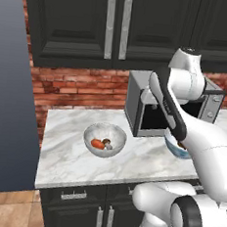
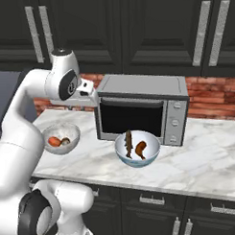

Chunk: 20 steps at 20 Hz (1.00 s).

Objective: Place the bowl with the mushroom and squash on the second highest shelf of the fridge. Place the bowl with the fish and chicken drumstick on the top shelf of the fridge.

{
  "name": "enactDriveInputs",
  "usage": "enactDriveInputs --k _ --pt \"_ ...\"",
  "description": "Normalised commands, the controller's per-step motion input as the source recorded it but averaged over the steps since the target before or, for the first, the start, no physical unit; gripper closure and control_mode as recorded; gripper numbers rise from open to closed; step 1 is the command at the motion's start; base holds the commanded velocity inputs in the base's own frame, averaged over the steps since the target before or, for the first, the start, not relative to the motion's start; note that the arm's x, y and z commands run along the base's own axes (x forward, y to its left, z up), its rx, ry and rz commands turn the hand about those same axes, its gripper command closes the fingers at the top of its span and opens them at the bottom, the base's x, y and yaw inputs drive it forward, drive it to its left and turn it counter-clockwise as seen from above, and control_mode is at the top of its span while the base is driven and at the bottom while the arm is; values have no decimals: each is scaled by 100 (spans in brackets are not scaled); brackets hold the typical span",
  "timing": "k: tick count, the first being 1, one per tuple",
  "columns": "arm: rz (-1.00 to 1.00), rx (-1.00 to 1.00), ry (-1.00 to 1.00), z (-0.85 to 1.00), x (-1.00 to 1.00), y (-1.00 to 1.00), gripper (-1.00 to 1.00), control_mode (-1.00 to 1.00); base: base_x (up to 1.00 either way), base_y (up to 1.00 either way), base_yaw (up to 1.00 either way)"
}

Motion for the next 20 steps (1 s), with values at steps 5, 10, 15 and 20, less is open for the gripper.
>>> enactDriveInputs --k 5,10,15,20 --pt "-10 2 0 -10 -37 -40 -100 -100 0 0 0" --pt "-47 12 14 -46 -38 -100 -100 -100 0 0 0" --pt "-50 14 17 -70 0 -100 -100 -100 0 0 0" --pt "-45 22 14 -83 0 -100 -100 -100 0 0 0"
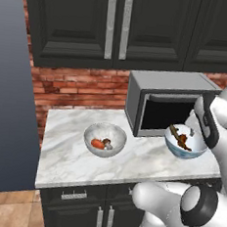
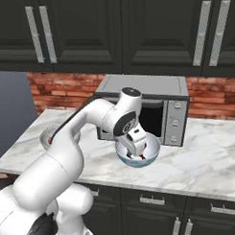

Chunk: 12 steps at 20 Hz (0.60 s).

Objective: Place the bowl with the mushroom and squash on the second highest shelf of the fridge. Place the bowl with the fish and chicken drumstick on the top shelf of the fridge.

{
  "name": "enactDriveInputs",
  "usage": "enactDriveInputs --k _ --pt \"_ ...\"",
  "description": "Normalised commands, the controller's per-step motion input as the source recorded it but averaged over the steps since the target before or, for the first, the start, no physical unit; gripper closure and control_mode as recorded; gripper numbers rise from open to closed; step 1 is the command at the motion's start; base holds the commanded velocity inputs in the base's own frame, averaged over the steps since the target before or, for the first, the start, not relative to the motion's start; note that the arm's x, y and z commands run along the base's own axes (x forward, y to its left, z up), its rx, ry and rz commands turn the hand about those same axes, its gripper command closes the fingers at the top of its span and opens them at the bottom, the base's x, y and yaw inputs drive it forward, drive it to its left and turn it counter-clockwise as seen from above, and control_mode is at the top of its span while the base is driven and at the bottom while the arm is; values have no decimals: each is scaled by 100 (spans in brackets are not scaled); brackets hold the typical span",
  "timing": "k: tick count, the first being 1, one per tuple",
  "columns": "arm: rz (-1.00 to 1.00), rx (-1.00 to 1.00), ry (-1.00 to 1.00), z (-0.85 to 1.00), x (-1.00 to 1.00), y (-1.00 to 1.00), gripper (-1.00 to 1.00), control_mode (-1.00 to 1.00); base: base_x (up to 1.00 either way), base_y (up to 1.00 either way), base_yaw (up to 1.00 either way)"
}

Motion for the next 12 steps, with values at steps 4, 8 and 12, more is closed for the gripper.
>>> enactDriveInputs --k 4,8,12 --pt "-23 21 2 -52 15 -75 -100 -100 0 0 0" --pt "-2 0 4 -11 1 -17 -100 -100 0 0 0" --pt "0 0 0 -55 18 -41 -100 -100 0 0 0"
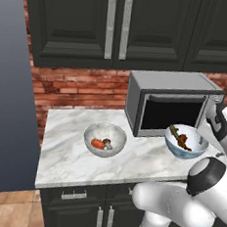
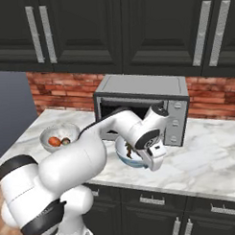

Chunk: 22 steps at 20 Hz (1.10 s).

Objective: Place the bowl with the mushroom and squash on the second highest shelf of the fridge. Place the bowl with the fish and chicken drumstick on the top shelf of the fridge.

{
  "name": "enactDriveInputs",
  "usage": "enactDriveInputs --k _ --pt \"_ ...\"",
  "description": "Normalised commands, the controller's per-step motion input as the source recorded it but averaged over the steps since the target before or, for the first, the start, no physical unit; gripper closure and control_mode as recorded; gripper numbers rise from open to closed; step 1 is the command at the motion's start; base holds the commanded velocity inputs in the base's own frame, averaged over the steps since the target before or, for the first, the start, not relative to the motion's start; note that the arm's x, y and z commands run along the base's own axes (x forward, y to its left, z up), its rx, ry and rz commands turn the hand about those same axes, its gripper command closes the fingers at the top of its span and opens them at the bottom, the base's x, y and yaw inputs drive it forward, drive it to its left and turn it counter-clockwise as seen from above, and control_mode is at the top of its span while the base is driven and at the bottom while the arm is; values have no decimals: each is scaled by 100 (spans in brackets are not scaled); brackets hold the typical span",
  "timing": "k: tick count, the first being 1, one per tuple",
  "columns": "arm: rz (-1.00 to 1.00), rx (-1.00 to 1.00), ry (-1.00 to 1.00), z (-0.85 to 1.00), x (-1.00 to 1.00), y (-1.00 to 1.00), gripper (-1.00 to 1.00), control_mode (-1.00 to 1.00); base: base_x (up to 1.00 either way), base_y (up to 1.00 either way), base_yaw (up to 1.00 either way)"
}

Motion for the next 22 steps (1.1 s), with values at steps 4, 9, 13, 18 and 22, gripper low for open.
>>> enactDriveInputs --k 4,9,13,18,22 --pt "0 0 0 -23 43 -24 -100 -100 0 0 0" --pt "-2 0 0 -29 35 -6 -100 -100 0 0 0" --pt "-3 0 0 -36 30 0 -100 -100 0 0 0" --pt "-3 0 0 -40 23 0 -100 -100 0 0 0" --pt "-2 0 0 -21 11 -1 100 -100 0 0 0"
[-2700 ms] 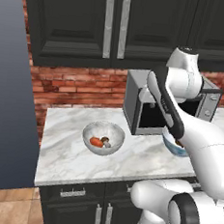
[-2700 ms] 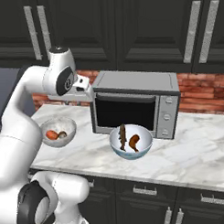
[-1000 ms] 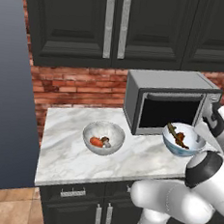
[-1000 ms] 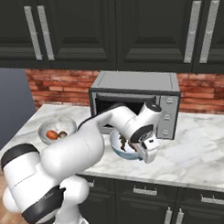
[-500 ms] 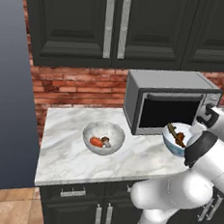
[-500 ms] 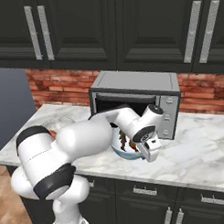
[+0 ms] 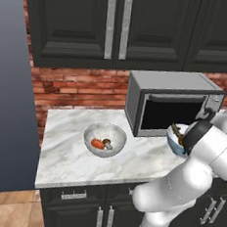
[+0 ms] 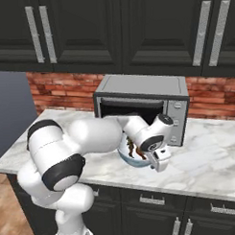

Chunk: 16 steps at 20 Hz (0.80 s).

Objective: Place the bowl with the mushroom and squash on the second highest shelf of the fridge. Place the bowl with the fish and chicken drumstick on the top shelf of the fridge.

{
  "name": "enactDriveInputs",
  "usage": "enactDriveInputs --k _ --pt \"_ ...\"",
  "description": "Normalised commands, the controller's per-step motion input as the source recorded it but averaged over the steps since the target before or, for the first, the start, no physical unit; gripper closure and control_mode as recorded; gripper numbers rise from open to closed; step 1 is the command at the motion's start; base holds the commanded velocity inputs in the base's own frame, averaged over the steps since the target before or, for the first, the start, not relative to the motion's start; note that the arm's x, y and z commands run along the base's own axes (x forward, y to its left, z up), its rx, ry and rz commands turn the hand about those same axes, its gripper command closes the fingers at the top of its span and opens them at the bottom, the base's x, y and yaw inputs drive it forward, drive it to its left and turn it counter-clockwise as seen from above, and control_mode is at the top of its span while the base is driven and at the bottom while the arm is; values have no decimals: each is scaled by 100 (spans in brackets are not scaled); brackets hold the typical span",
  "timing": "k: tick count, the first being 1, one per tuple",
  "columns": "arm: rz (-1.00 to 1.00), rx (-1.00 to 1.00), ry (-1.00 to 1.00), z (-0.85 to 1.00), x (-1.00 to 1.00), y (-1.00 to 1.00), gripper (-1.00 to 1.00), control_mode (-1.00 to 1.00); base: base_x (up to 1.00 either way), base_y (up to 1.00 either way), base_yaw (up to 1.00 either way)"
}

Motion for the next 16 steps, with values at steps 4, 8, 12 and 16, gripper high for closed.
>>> enactDriveInputs --k 4,8,12,16 --pt "0 0 0 0 0 0 100 -100 0 0 0" --pt "0 0 -2 0 -19 0 100 -100 0 0 0" --pt "0 0 -19 40 -61 32 100 -100 0 0 0" --pt "0 0 -16 93 -59 97 100 -100 0 0 0"
